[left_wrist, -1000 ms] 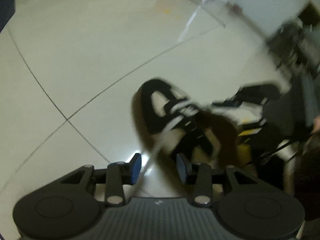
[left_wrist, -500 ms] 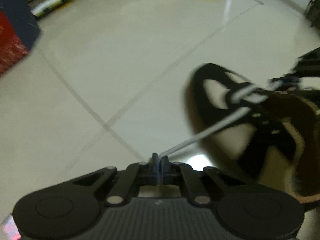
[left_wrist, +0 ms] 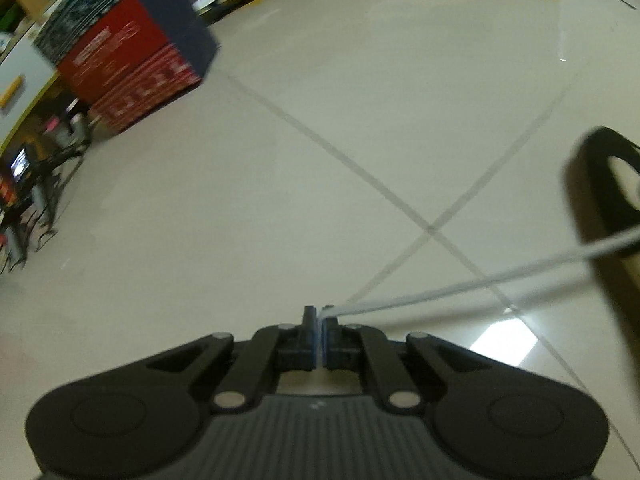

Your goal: Lace up shoes with both hands

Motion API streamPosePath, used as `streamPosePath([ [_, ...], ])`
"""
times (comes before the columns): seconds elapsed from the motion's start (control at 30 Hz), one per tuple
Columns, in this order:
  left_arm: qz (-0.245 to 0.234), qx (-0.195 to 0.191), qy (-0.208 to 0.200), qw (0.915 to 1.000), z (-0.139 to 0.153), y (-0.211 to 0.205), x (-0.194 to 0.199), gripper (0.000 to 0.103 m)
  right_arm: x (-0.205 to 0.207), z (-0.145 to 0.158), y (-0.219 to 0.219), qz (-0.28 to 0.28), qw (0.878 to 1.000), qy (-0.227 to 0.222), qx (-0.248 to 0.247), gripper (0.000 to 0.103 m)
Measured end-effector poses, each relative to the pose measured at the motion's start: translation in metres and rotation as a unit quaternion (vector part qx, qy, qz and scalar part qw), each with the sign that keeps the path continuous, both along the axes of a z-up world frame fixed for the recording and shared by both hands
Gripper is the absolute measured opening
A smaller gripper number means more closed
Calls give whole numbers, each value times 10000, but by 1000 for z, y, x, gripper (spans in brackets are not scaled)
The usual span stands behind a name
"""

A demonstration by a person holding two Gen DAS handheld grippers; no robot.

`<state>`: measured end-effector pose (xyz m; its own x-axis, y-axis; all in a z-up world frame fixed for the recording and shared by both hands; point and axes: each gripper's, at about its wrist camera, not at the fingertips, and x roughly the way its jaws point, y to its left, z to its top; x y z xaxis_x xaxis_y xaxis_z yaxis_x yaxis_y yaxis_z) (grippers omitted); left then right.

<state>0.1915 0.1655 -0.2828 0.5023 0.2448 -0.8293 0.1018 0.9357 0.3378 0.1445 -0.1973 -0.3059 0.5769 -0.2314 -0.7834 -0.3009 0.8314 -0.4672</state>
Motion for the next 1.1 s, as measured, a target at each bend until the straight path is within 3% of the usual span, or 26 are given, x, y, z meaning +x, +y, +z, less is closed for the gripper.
streamPosePath([
  [0.27,741,-1,65,9972,5,41,24,9,9,-8,-50,-715,9969,91,-305,3],
  [0.4,1044,-33,105,9945,9,55,25,22,15,-11,-84,-1343,9902,138,-352,5],
  [0.53,1176,41,111,9930,14,62,29,27,16,-11,-116,-1949,9805,174,-189,12],
  [0.73,1467,77,-93,9891,31,75,35,29,15,-11,-156,-2758,9609,165,189,12],
  [1.1,2054,16,-609,9768,61,107,55,31,17,-7,-215,-3687,9283,-8,484,18],
])
